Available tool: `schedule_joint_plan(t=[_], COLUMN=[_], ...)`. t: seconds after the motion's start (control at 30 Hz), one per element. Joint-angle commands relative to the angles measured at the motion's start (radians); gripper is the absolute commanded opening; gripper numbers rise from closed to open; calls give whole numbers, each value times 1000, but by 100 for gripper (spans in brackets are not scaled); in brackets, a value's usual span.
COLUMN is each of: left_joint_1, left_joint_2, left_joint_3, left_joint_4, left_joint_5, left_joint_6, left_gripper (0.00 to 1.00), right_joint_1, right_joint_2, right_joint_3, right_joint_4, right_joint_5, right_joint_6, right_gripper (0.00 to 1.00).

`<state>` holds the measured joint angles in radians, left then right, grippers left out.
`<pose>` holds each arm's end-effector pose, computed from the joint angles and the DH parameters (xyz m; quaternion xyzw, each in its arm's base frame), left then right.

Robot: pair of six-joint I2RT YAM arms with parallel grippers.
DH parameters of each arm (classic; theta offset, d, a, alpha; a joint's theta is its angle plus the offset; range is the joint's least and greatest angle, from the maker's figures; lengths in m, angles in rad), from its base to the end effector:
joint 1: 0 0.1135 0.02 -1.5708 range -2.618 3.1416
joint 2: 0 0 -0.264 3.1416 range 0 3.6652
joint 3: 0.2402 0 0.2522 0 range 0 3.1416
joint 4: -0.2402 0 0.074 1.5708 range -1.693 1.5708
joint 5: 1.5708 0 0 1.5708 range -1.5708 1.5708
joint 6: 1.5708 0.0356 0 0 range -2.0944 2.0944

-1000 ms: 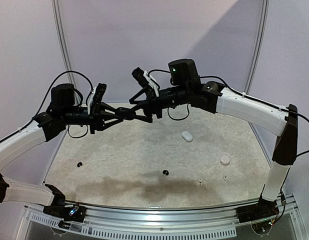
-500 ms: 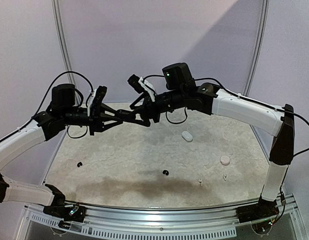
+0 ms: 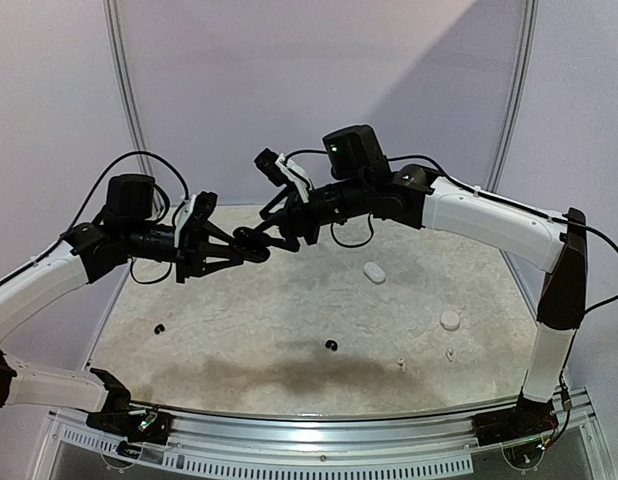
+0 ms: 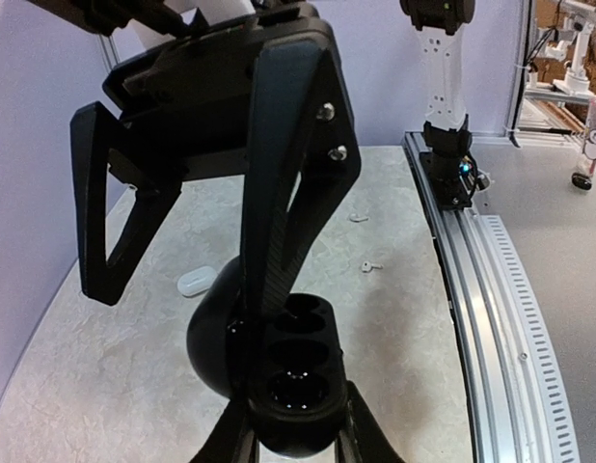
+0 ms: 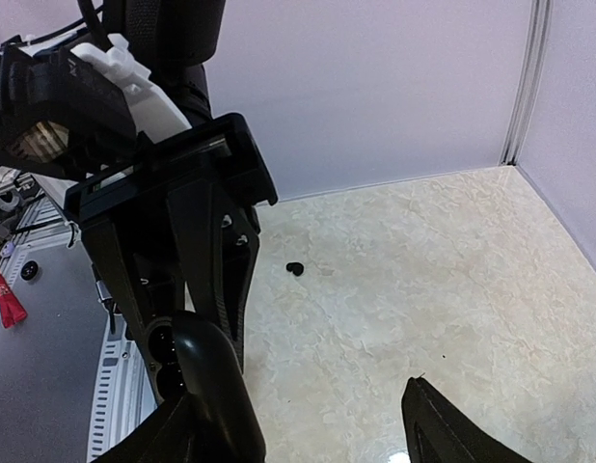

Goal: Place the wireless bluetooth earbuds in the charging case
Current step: Open the charging case, then pick up the right earbud from the center of the board.

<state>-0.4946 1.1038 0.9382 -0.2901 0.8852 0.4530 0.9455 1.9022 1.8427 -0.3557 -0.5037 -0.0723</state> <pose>0.1976 -0.1379 0.3255 0.5515 0.5789 -0.3733 0.4705 0.2496 0.3751 0.3660 -0.5141 0.6421 0.4128 0.3911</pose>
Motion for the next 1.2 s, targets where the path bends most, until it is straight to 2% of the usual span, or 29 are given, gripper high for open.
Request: schedule_joint_plan(t=[0.0,0.13,0.37,0.5,0.73,0.9,0.97,1.03,1.1,1.17], left_joint_1=[-18,-18,-18,-16,-15,-14,-13,-13,-12,-12], left_joint_2=[-24,-26,-16,-5,-2,-13,-23,-34,-45,-53], left_joint_3=[5,-8,-83,-102,-126,-155,-159,-164,-172,-177], left_joint_4=[28,69,219,254,271,273,273,266,263,264], left_joint_5=[20,45,31,22,9,-12,-21,-28,-33,-35], left_joint_6=[-25,-92,-327,-388,-443,-470,-463,-455,-455,-455], left_gripper=[0,0,0,0,0,0,0,0,0,0], right_joint_1=[-5,-6,-23,-36,-88,-165,-200,-225,-225,-220], right_joint_2=[29,31,33,24,-18,-51,-67,-73,-56,-10], right_joint_3=[17,13,20,24,11,-47,-97,-142,-156,-166], right_joint_4=[-13,-21,-7,28,208,315,224,56,-148,-292], right_joint_5=[-5,-6,-76,-124,-220,-192,-121,-9,120,174], right_joint_6=[7,8,47,71,223,418,470,461,383,310], right_gripper=[71,71,72,73,77,75,68,54,46,43])
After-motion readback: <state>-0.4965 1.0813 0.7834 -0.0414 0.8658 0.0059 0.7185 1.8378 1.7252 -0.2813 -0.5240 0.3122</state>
